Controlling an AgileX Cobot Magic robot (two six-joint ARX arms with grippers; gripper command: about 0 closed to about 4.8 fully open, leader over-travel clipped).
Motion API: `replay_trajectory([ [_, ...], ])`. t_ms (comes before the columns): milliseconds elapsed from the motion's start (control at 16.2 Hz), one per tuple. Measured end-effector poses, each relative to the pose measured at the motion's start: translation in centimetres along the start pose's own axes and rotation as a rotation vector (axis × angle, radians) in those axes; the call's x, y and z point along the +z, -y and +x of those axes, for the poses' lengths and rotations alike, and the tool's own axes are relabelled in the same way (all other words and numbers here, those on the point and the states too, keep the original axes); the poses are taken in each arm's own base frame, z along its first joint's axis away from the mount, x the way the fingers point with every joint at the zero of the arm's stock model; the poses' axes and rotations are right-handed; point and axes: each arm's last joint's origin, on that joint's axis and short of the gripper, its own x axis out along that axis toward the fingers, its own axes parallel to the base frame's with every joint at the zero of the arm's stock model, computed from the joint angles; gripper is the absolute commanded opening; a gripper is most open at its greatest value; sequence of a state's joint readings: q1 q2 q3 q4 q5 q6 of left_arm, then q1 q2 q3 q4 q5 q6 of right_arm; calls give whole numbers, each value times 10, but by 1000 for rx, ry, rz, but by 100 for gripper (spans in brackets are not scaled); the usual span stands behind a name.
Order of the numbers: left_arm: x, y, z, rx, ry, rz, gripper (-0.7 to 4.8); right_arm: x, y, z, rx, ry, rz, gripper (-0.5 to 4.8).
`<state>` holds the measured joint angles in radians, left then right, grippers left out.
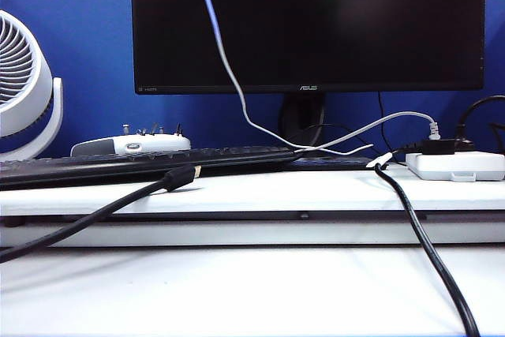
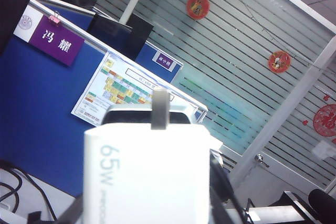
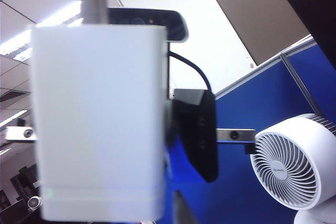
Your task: Pick up the Type-C charging cable and the charging base, insert one end of the Type-C charger into the corresponding slot on the base, and finally place the plugged-in charger back on the table.
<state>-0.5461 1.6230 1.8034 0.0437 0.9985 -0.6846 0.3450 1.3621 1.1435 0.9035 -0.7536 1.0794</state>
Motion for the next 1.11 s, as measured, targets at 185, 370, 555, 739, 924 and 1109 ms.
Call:
replay_trajectory([
  [185,0,2,0,-14,-8,-1,16,0,2,0,-1,-7,-5,263],
  [370,0,2,0,-15,-14,-8,16,-1,3,-1,3,-35,1,289],
  [555,-2,-1,0,12,-11,-40,16,-1,2,-2,15,-53,-4,377],
  [739,-24,-21,4,41,-120,-197,16,21,-18,-4,51,85,-95,479],
  [924,-25,-25,1,70,-118,-220,16,17,-17,-2,54,66,-76,479],
  [1109,-22,-21,0,78,-100,-180,16,18,-8,-7,4,51,-49,479],
])
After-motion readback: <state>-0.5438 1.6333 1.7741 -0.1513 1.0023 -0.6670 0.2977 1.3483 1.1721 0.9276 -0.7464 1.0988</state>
